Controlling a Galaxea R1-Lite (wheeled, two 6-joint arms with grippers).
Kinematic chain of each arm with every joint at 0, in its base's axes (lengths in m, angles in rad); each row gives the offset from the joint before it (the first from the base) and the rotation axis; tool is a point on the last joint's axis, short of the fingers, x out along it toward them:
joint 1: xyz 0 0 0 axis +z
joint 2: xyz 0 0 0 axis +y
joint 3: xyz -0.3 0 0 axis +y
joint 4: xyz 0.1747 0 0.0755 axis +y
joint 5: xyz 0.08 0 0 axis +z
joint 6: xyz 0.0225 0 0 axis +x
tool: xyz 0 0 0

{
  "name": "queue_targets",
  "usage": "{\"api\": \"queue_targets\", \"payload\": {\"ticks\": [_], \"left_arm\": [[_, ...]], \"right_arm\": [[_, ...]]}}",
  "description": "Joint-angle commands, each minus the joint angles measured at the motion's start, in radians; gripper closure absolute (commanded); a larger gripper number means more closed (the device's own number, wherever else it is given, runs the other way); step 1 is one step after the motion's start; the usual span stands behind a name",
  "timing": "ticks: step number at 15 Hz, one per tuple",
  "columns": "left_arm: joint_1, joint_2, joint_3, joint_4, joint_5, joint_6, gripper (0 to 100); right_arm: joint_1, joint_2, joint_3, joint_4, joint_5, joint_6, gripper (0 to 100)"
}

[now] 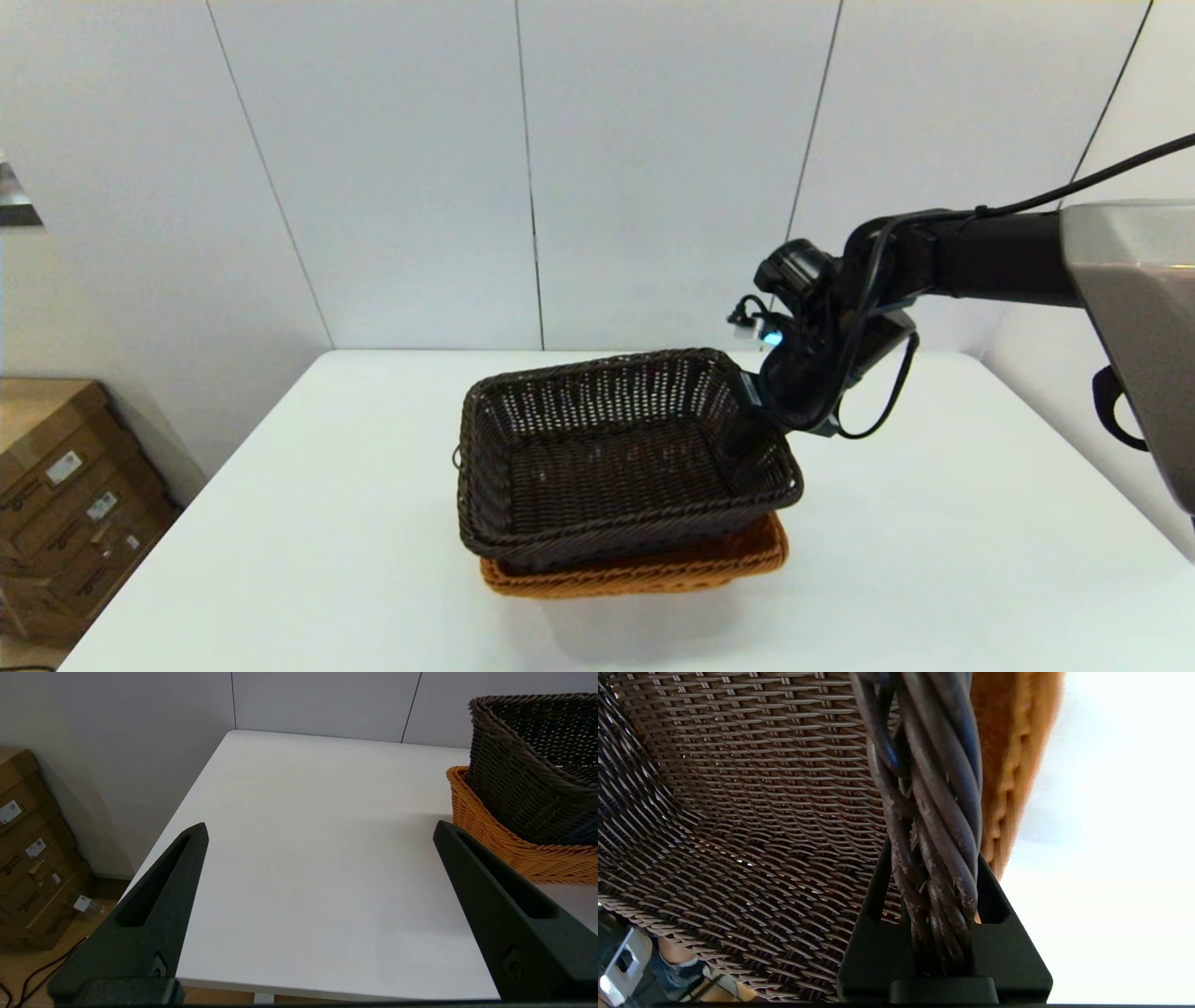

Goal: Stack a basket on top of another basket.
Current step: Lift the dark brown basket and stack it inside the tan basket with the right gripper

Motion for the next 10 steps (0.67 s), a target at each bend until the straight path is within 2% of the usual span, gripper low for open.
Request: {"api": "queue_targets", "payload": {"ticks": [1, 10], "left_arm": [[0.000, 0.000, -0.001, 0.001, 0.001, -0.001, 0], [0.000, 0.000, 0.000, 0.000, 0.001, -0.001, 0]], "right_arm": [[0.002, 0.004, 0.003, 0.032, 0.002, -0.001, 100], [0.005, 0.027, 0.003, 0.029, 0.019, 0.007, 100]]}}
